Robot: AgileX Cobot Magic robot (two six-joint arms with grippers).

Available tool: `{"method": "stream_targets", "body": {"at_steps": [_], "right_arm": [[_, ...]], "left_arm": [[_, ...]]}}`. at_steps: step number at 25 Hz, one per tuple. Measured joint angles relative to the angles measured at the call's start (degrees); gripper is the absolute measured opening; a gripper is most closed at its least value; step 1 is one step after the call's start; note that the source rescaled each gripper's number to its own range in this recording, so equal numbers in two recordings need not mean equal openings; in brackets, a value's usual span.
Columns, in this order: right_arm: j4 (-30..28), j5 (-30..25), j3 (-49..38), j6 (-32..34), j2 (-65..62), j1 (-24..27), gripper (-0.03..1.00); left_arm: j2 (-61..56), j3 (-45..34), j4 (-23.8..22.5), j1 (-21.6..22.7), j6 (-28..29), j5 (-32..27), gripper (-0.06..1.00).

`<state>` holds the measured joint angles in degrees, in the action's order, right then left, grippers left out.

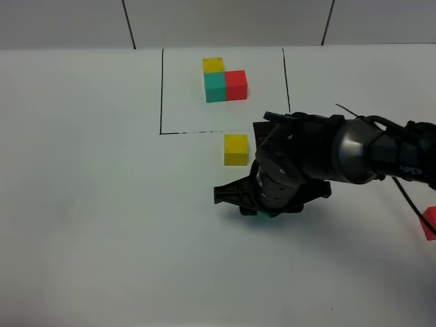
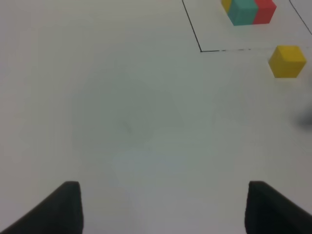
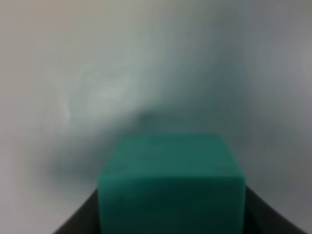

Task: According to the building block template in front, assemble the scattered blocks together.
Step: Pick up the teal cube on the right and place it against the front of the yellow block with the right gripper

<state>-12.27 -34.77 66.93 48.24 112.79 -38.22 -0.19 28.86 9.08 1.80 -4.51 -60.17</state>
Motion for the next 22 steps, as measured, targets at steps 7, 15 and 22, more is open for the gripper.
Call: {"method": "stream_targets", "body": {"at_steps": [7, 15, 22], "right_arm": [[3.52, 0.38, 4.98, -1.96, 3.23, -0.67, 0.01], [1.37, -4.77, 12.28, -3.55, 7.56, -1.63, 0.01], [0.99, -6.19, 17.67, -3.82, 11.94, -1.74, 0.01]], "left_arm": [[0.00, 0.00, 0.00, 0.00, 0.00, 0.00, 0.61], [0.00, 0.00, 0.00, 0.00, 0.00, 0.00, 0.61], [0.00, 0.00, 0.00, 0.00, 0.00, 0.00, 0.60]]}}
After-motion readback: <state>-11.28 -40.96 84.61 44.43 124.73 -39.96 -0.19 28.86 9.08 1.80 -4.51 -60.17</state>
